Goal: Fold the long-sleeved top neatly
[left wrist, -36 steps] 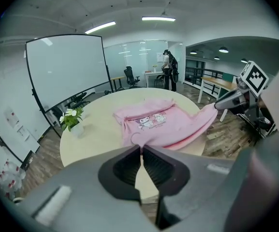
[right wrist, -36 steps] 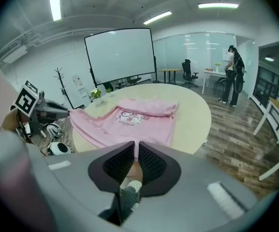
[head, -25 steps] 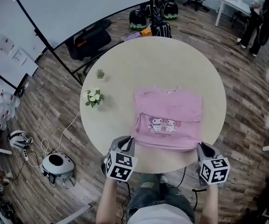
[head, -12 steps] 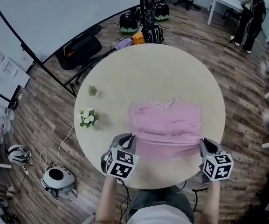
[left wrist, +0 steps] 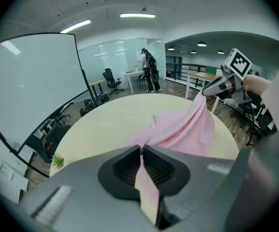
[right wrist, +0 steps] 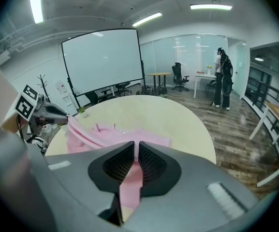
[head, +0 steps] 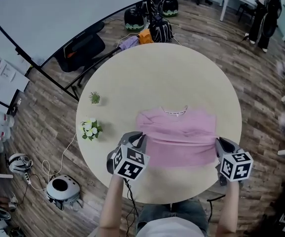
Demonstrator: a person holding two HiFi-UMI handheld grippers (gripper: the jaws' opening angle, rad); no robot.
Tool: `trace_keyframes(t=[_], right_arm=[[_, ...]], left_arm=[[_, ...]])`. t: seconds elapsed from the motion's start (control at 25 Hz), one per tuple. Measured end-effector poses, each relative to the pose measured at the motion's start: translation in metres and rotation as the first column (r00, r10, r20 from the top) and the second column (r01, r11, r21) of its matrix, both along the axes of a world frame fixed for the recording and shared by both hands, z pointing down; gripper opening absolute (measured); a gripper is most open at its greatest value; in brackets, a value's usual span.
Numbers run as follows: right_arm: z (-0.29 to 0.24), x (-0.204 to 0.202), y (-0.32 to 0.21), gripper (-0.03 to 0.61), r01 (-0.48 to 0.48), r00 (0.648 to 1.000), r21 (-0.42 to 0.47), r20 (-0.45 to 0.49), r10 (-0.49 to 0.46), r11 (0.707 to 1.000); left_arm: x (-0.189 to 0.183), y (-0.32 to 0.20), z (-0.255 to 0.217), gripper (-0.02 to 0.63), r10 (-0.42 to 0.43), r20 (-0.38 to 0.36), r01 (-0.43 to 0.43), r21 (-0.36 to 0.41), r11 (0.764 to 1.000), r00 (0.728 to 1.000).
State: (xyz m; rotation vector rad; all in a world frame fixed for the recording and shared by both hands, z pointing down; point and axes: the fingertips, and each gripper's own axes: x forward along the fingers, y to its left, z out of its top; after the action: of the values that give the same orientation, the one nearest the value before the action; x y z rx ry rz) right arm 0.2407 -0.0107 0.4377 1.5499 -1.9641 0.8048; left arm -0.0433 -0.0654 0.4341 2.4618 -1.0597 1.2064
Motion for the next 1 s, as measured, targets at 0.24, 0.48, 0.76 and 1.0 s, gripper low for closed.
trace_keyframes(t=[0.24,0.48,0.76,1.0], right_arm=[[0.023,0.003,-0.032,0.060,0.038,0.999,-0.070,0.013,-0.037,0.997],[0.050,0.004,-0.057,0.060,0.071,0.997,-0.140,0.034,-0.067,0.988],[0.081,0.011,-0.082,0.065,0.057,0.997,-0.200,0.063,-0.045,0.978],[0.094,0.020,-0.100,0.092,0.004,0.996,-0.197,0.091,0.014,0.980]], left_arm=[[0.003,-0.024,0.023,0.025,-0.016,0.031,0.018,-0.056,0.998,0.999],[0.005,-0.045,0.054,0.025,-0.056,0.057,0.063,-0.132,0.989,0.997],[0.010,-0.076,0.081,0.030,-0.135,-0.001,0.132,-0.192,0.972,0.991],[0.009,-0.097,0.093,0.035,-0.200,-0.045,0.188,-0.197,0.962,0.979]])
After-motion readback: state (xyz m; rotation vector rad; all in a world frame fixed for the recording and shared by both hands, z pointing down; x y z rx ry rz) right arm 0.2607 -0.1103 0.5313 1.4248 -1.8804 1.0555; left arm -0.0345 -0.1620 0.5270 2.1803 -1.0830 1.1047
